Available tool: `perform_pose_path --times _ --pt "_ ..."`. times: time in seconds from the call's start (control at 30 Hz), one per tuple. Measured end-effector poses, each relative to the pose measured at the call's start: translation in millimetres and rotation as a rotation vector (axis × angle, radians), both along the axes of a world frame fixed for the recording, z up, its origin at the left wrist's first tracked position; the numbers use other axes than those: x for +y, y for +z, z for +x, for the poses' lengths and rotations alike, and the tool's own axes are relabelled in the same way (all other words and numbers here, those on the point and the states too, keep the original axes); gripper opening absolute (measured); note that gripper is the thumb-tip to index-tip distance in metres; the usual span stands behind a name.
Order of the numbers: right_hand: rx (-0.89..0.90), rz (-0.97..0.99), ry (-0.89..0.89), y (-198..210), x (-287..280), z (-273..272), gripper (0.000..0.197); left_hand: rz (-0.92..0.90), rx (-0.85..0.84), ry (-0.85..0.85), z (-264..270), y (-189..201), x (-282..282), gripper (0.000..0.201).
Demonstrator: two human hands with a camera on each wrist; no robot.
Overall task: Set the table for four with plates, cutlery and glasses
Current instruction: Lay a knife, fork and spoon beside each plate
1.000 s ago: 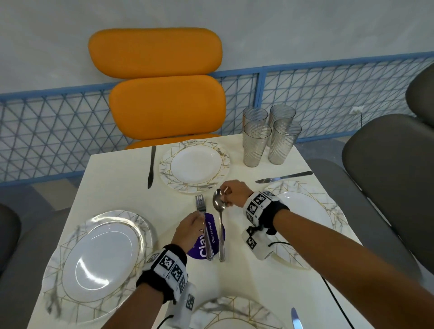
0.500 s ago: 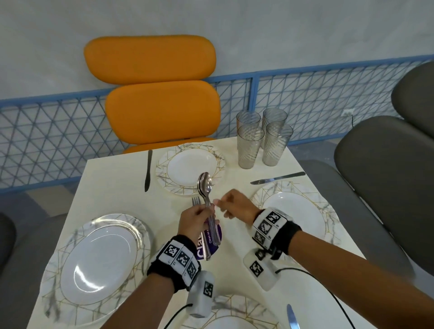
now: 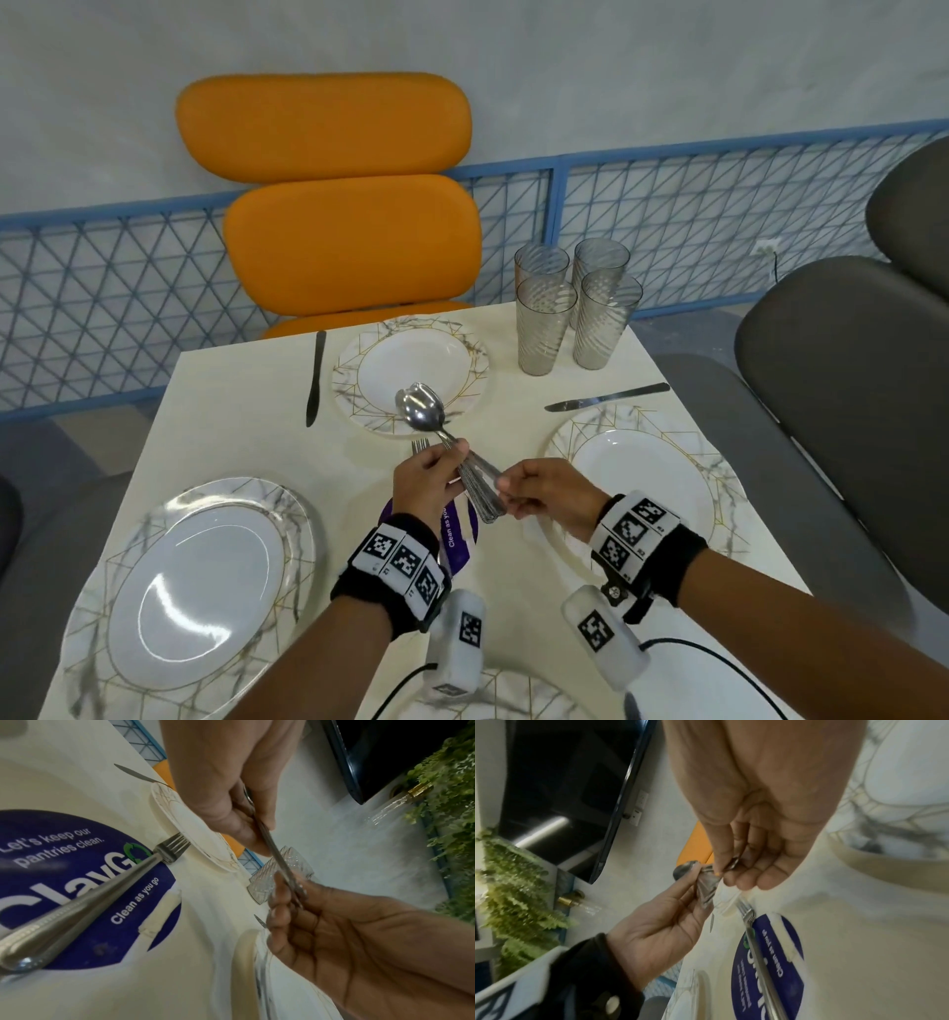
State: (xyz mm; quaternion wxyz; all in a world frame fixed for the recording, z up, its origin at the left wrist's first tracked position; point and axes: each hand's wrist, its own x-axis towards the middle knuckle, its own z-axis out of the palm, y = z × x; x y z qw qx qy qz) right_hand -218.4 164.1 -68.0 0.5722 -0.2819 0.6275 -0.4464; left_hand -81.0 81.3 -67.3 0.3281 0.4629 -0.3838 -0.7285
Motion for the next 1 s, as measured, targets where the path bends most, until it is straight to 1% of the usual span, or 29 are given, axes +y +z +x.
perform_pose_path --times 0.13,0.23,0.27,0.3,0.43,0.5,0.6,0.7,0.8,0.87,0.93,0.97,1.0 --pt "-0.044 -0.050 -0.276 1 -6 -34 0.009 -0.011 -0.014 -0.039 -11 -2 1 0.009" --pt "-0.142 -0.109 -0.487 3 -13 -70 0.011 0.000 -0.037 -0.056 -15 -7 0 0.009" --pt "-0.151 -0.122 -0.541 3 -15 -84 0.013 0.007 -0.044 -0.058 -15 -10 -1 0.009" --pt "-0.130 -0.122 -0.583 3 -17 -99 0.015 0.018 -0.050 -0.057 -15 -13 -3 0.009" --pt "0.057 -0.057 -0.717 1 -28 -161 0.024 0.027 -0.104 -0.023 -7 -27 -12 0.016" --pt "0.093 0.024 -0.730 -5 -36 -190 0.028 0.022 -0.117 -0.020 -3 -33 -16 0.012" --pt "0.161 0.136 -0.706 -26 -49 -223 0.034 0.011 -0.140 -0.039 1 -39 -22 0.009" --pt "0.284 0.181 -0.720 -48 -59 -243 0.035 -0.003 -0.151 -0.054 5 -41 -24 0.011" --pt "0.392 0.255 -0.697 -58 -64 -255 0.036 0.004 -0.155 -0.059 6 -40 -26 0.011" --pt "0.490 0.326 -0.651 -59 -66 -260 0.034 0.003 -0.162 -0.069 7 -39 -27 0.011" --pt "0.608 0.413 -0.543 -53 -64 -261 0.021 -0.007 -0.183 -0.083 9 -38 -27 0.012" --pt "0.679 0.459 -0.468 -50 -63 -260 0.024 -0.015 -0.195 -0.092 9 -38 -27 0.012" --pt "0.756 0.498 -0.406 -49 -62 -258 0.035 -0.021 -0.205 -0.098 10 -38 -26 0.013"
